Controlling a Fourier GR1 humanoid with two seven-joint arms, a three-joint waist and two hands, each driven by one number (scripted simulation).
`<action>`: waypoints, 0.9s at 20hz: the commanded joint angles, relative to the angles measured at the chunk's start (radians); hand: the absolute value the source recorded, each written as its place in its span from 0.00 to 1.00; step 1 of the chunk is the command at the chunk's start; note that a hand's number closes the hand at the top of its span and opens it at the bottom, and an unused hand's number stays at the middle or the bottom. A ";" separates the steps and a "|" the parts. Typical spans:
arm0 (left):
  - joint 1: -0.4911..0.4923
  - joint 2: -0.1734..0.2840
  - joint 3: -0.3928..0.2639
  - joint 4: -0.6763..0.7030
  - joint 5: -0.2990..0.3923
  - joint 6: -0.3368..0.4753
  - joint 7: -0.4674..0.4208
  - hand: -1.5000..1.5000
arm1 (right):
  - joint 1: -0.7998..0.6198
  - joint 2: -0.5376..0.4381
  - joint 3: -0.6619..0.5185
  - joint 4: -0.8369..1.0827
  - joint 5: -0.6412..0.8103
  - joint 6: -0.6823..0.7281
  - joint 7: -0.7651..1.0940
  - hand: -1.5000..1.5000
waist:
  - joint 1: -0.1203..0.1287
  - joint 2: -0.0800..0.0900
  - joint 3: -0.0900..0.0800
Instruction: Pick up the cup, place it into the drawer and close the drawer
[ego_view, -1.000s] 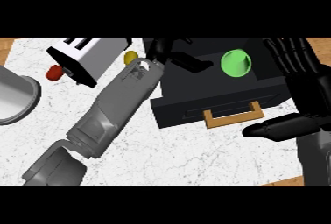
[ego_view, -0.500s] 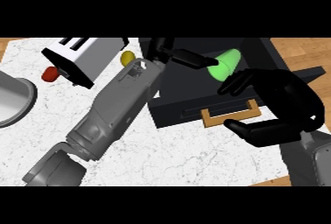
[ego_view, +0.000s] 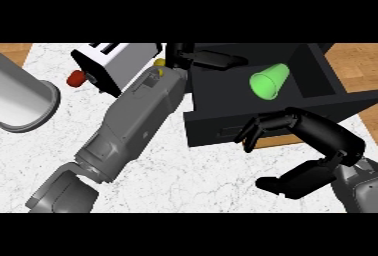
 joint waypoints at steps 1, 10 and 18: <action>-0.003 0.000 0.020 0.010 0.028 0.020 -0.020 0.00 | 0.030 -0.078 0.022 -0.032 0.213 0.002 -0.059 0.00 | 0.049 -0.010 0.001; 0.115 0.020 0.041 -0.036 0.041 -0.094 -0.097 0.00 | 0.049 0.030 0.199 0.306 0.576 -0.197 -0.152 0.00 | 0.135 -0.016 0.000; 0.233 0.079 0.041 -0.161 0.056 -0.136 -0.070 0.00 | -0.178 0.079 0.163 0.865 0.698 -0.320 -0.381 1.00 | 0.211 -0.012 0.003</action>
